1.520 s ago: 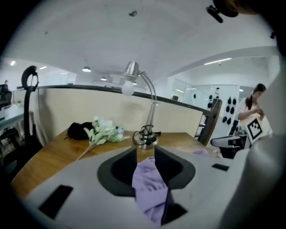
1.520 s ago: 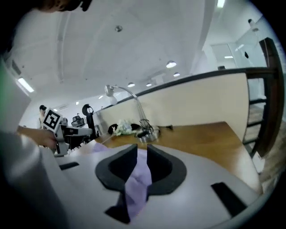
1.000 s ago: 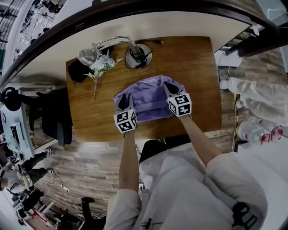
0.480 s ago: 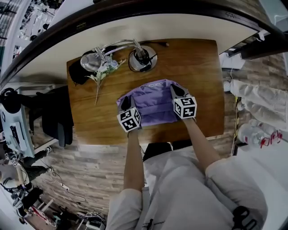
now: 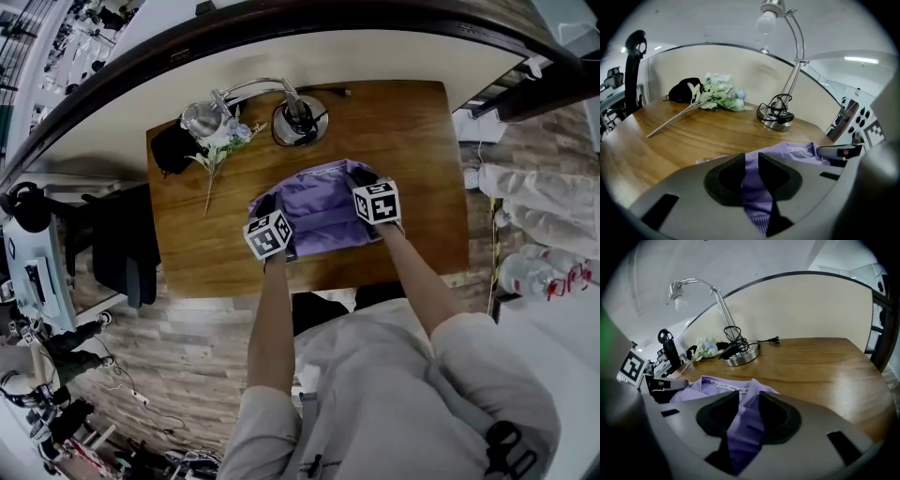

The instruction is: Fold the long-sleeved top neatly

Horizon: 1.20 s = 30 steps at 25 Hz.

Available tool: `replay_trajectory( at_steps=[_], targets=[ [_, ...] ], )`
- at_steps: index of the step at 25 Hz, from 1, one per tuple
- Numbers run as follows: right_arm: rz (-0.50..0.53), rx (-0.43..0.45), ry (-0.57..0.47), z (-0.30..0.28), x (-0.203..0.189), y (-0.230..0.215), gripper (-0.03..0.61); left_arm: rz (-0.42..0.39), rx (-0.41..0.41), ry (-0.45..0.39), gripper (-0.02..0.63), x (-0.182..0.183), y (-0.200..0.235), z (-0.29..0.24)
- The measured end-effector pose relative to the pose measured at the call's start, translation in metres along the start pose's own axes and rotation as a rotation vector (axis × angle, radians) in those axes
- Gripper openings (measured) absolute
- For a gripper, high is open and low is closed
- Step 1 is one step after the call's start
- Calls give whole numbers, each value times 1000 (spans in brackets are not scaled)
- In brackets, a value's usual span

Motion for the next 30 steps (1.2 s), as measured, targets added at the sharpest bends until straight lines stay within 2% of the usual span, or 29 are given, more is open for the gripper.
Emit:
replay_trajectory(
  at_steps=[1, 3, 7, 9, 11, 15, 21, 25, 30],
  targets=[
    [22, 3, 12, 0, 1, 5, 158, 23, -28, 6, 77, 3, 0, 2],
    [52, 19, -9, 8, 6, 15, 201, 45, -76, -39, 77, 12, -1, 13],
    [43, 12, -190, 55, 26, 20, 221, -82, -81, -175, 77, 28, -10, 52],
    [9, -12, -242, 83, 24, 10, 221, -110, -98, -209, 77, 28, -19, 70],
    [-63, -44, -252, 106, 7, -8, 223, -129, -129, -210, 77, 21, -32, 80],
    [-216, -89, -198, 131, -41, -47, 240, -148, -187, -167, 77, 2, -64, 78],
    [-402, -21, -129, 121, -77, -61, 313, -134, -239, -45, 75, -31, -113, 54],
    [-451, -6, -60, 118, -86, -66, 321, -117, -204, 27, 44, -47, -137, 38],
    [-488, 15, -29, 120, -94, -61, 302, -149, -139, 140, 40, -70, -141, 22]
  ],
)
Point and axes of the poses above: the fingertips, and each gripper's own axes: z backward along the fingers, y to its left, x out of its top, the point moved 7 cm from there along z, backward along the fingers, and after that the axes turned 5 degrees about -y, right-handed, at the moved point
